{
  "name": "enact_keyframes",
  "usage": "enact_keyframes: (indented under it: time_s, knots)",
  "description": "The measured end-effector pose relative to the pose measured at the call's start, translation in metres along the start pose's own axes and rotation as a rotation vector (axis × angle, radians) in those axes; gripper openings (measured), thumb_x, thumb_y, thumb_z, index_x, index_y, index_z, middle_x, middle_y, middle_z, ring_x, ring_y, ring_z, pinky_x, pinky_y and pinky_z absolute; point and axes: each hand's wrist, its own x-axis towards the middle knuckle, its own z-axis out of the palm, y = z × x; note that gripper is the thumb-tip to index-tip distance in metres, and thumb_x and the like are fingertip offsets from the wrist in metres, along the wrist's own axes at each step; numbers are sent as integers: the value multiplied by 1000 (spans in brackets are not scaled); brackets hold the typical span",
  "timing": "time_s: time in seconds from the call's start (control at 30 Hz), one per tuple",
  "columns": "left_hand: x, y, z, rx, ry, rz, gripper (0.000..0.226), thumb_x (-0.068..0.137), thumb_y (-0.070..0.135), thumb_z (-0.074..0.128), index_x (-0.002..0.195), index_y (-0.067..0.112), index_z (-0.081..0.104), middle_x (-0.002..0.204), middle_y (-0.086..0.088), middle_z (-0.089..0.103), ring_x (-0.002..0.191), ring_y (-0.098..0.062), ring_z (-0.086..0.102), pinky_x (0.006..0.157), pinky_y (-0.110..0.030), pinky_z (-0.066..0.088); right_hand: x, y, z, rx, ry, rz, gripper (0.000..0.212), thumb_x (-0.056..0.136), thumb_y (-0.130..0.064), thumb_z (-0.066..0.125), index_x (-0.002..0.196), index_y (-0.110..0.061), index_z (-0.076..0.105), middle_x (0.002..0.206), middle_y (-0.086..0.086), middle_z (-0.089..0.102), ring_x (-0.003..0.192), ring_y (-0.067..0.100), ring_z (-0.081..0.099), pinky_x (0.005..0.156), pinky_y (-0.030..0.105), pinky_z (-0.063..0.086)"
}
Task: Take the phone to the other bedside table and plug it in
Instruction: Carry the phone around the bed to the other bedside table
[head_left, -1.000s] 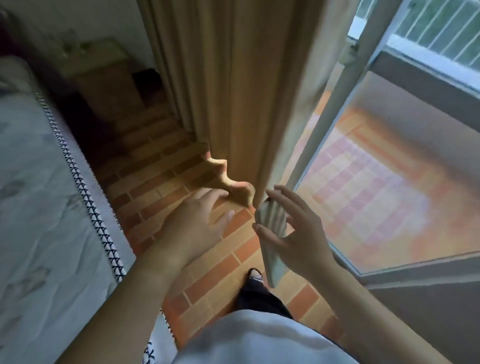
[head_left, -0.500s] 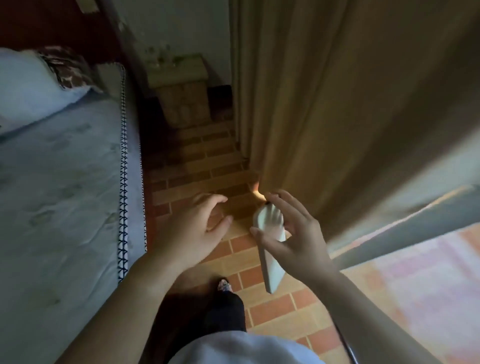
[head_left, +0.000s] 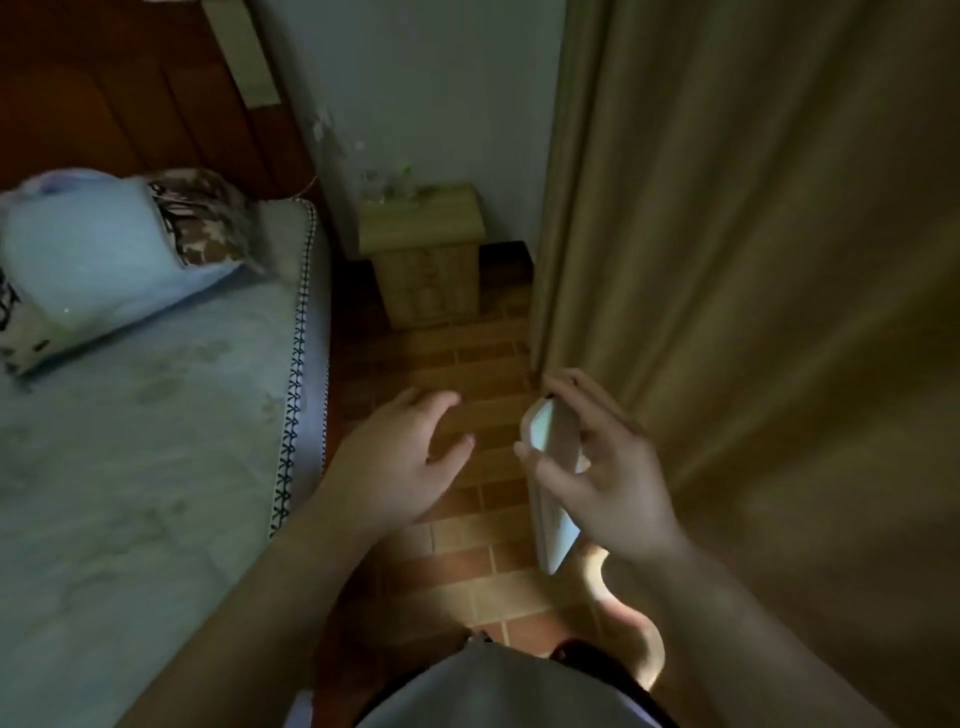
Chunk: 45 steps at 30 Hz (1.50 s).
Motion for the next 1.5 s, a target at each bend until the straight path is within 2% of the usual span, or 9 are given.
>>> enact_keyframes:
  time_s: [0.17, 0.37, 0.5, 0.73, 0.83, 1.0, 1.2, 1.27, 1.5]
  knots:
    - [71, -38, -16, -23, -39, -59, 46, 85, 47, 48, 126, 27, 44, 129, 2, 49, 104, -15, 52, 85, -36, 47, 92, 19, 31, 44, -38, 21, 58, 70, -57, 67, 124, -49, 46, 142, -21, 37, 130, -5, 32, 100, 40, 43]
    - [172, -99, -37, 45, 25, -109, 44, 85, 40, 51, 126, 23, 47, 128, -1, 52, 106, -18, 55, 85, -32, 47, 214, 52, 79, 96, -108, -16, 63, 68, -57, 67, 126, -43, 48, 142, -11, 40, 127, 2, 39, 95, 40, 47]
    - [256, -129, -55, 70, 91, -164, 43, 86, 40, 52, 126, 23, 47, 125, -2, 53, 102, -17, 54, 77, -23, 38, 314, 66, 103, 95, -177, -52, 62, 68, -58, 64, 125, -47, 43, 144, -10, 36, 128, 5, 37, 95, 42, 48]
    - [363, -178, -91, 1, 205, -251, 40, 85, 43, 51, 123, 29, 48, 126, 1, 52, 92, -5, 50, 77, -26, 42, 463, 76, 144, 109, -314, -103, 59, 69, -58, 63, 124, -52, 42, 141, -17, 33, 126, 0, 35, 93, 39, 50]
    - [380, -207, -101, -8, 219, -328, 41, 85, 44, 50, 123, 29, 48, 126, 2, 53, 96, -9, 51, 77, -27, 43, 506, 80, 170, 133, -380, -113, 60, 68, -58, 63, 124, -47, 46, 139, -17, 35, 127, 3, 36, 94, 41, 49]
    - [411, -270, -124, 13, 269, -427, 40, 86, 42, 50, 124, 27, 48, 125, -1, 54, 105, -17, 54, 79, -29, 44, 570, 77, 228, 160, -484, -141, 54, 66, -59, 65, 117, -57, 46, 141, -15, 37, 129, 6, 37, 95, 42, 48]
    - [467, -362, -163, -30, 360, -478, 39, 84, 44, 52, 120, 29, 50, 122, 2, 57, 99, -13, 54, 76, -28, 42, 659, 61, 322, 159, -536, -192, 55, 71, -46, 70, 121, -49, 49, 138, -19, 35, 128, 1, 34, 96, 40, 47]
    - [484, -396, -185, -35, 382, -492, 40, 83, 44, 53, 120, 28, 50, 121, 0, 57, 93, -13, 55, 75, -28, 42, 691, 49, 355, 156, -547, -207, 56, 72, -42, 72, 123, -45, 49, 141, -15, 36, 127, -1, 35, 96, 38, 48]
    - [527, -507, -257, -22, 388, -532, 42, 83, 38, 54, 122, 22, 51, 118, -4, 57, 97, -20, 58, 80, -34, 48, 776, 4, 466, 190, -606, -206, 62, 71, -44, 68, 129, -30, 50, 145, -7, 35, 131, 10, 36, 98, 41, 45]
